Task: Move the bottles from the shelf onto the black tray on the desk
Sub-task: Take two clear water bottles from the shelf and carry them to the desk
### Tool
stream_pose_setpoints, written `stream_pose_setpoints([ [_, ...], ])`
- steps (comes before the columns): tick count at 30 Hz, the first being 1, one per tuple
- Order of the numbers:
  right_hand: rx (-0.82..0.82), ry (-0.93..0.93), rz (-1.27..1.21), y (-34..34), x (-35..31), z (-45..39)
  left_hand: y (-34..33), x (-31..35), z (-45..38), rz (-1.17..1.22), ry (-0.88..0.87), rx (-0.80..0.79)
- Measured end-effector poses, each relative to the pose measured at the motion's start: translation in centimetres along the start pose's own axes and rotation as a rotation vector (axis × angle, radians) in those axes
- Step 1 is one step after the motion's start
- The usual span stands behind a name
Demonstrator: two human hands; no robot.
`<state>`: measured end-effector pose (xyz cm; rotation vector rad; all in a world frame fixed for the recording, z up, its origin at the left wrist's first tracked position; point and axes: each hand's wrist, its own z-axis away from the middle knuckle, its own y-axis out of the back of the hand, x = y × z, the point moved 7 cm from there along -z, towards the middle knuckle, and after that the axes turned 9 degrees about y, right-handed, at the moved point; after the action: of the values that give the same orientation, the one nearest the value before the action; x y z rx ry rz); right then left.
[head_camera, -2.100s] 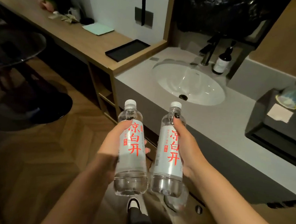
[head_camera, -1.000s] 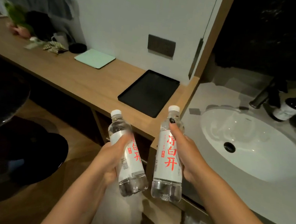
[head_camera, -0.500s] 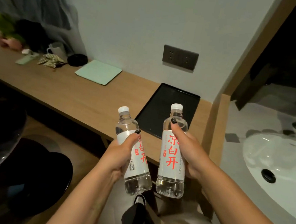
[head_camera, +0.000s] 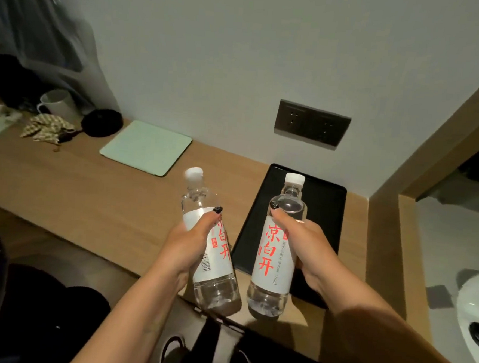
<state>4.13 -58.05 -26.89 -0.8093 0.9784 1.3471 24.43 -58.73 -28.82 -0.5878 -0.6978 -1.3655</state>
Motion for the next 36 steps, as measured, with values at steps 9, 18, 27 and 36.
stream_pose_setpoints([
  [9, 0.177, 0.089, 0.033, -4.8, -4.2, -6.8, 2.0, 9.0, -9.3, -0.257, -0.12, -0.134],
  [18, 0.419, 0.085, 0.153, -9.8, -6.6, -13.6, 3.8, 16.3, -18.4, -0.505, -0.327, -0.2],
  [27, 0.506, 0.092, 0.238, -12.0, -7.5, -20.6, 4.1, 19.1, -25.9, -0.471, -0.467, -0.24],
  [36, 0.575, 0.118, 0.251, -12.7, -6.5, -23.4, 3.2, 19.6, -30.2, -0.502, -0.532, -0.348],
])
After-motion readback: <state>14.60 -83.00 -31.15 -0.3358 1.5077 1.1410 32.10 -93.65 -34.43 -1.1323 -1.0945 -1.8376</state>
